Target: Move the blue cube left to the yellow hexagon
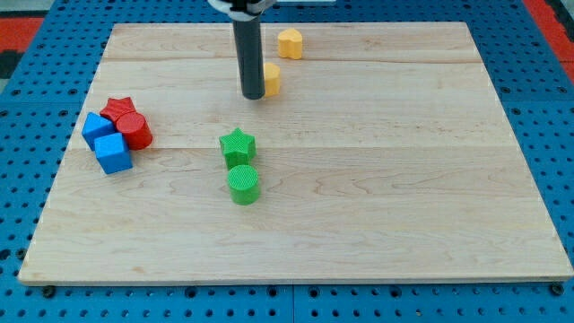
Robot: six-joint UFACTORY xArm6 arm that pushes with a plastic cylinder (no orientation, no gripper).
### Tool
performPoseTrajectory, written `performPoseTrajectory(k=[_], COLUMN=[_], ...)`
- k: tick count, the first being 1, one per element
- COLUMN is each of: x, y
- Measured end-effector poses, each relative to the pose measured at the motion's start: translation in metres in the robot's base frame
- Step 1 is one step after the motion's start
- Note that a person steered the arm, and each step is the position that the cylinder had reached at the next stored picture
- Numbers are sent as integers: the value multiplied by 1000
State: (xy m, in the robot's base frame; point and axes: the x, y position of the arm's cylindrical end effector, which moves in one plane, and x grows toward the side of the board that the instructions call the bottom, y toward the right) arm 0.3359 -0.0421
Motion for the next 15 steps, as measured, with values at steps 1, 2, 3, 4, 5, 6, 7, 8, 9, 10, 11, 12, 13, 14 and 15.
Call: performPoseTrajectory(k=[1, 2, 3, 4, 5, 6, 7, 8, 9, 10, 11, 12, 13, 14, 15], x=[-36, -17, -6, -6, -6, -6, -6, -7, -7, 9, 64, 138, 197, 201, 168], y=[12, 14, -8, -15, -18, -20, -19, -17, -17, -38, -85, -91, -119, -158, -184])
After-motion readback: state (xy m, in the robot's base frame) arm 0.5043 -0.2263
